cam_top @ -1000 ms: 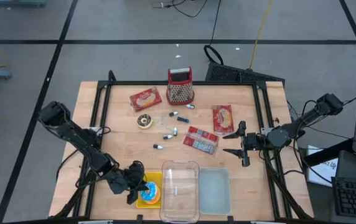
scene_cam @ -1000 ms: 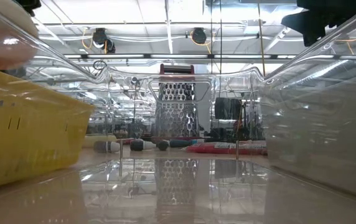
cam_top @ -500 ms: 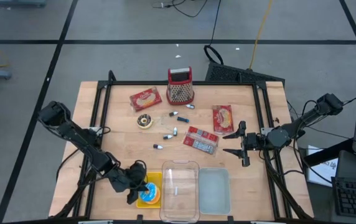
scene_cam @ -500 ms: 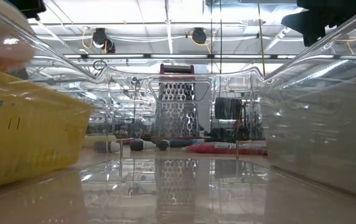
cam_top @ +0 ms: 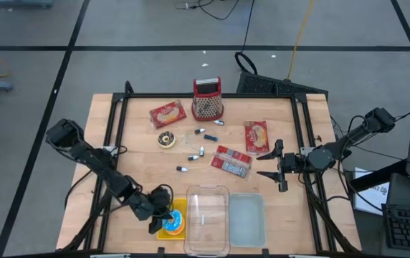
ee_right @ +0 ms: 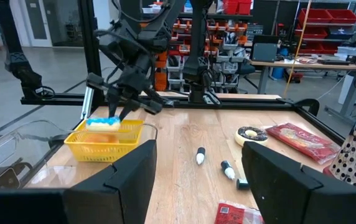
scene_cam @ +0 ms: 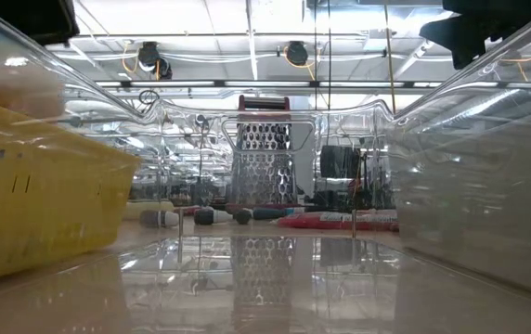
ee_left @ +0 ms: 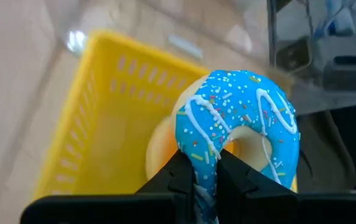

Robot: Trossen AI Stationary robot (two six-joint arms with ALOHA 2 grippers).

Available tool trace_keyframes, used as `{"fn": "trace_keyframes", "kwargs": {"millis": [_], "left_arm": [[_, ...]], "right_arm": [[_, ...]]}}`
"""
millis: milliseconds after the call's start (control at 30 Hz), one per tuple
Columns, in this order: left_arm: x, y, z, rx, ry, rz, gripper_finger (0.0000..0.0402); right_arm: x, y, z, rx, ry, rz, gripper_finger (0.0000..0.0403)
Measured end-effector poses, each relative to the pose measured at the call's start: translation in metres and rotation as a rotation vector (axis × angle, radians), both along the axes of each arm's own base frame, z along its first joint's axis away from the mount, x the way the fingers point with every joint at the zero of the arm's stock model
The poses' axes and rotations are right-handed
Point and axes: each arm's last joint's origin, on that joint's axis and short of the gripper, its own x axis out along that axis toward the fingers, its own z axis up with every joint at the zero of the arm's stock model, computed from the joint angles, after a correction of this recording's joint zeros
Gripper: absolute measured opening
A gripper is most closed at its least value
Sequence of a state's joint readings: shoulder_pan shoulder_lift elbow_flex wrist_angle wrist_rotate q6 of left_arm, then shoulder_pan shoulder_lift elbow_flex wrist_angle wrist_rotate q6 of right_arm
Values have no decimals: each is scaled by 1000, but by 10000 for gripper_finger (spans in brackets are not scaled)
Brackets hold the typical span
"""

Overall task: Pick & Place Food Item
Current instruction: Put the blue donut into the yellow bin

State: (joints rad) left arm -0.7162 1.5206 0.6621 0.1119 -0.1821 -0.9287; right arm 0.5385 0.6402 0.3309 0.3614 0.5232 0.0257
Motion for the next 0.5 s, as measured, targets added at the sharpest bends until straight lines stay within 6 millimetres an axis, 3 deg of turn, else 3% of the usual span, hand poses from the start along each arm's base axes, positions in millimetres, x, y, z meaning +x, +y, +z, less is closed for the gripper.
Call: {"fn": "trace_keyframes", "kwargs": {"millis": [100,500], "left_arm": [[2,1,-8,-23,57,13,37],[4,-1,-6,-67,32,30,38]], "right_arm": [[0,0,0,0,-1,0,226],[0,0,1,11,-6,0,226]]}}
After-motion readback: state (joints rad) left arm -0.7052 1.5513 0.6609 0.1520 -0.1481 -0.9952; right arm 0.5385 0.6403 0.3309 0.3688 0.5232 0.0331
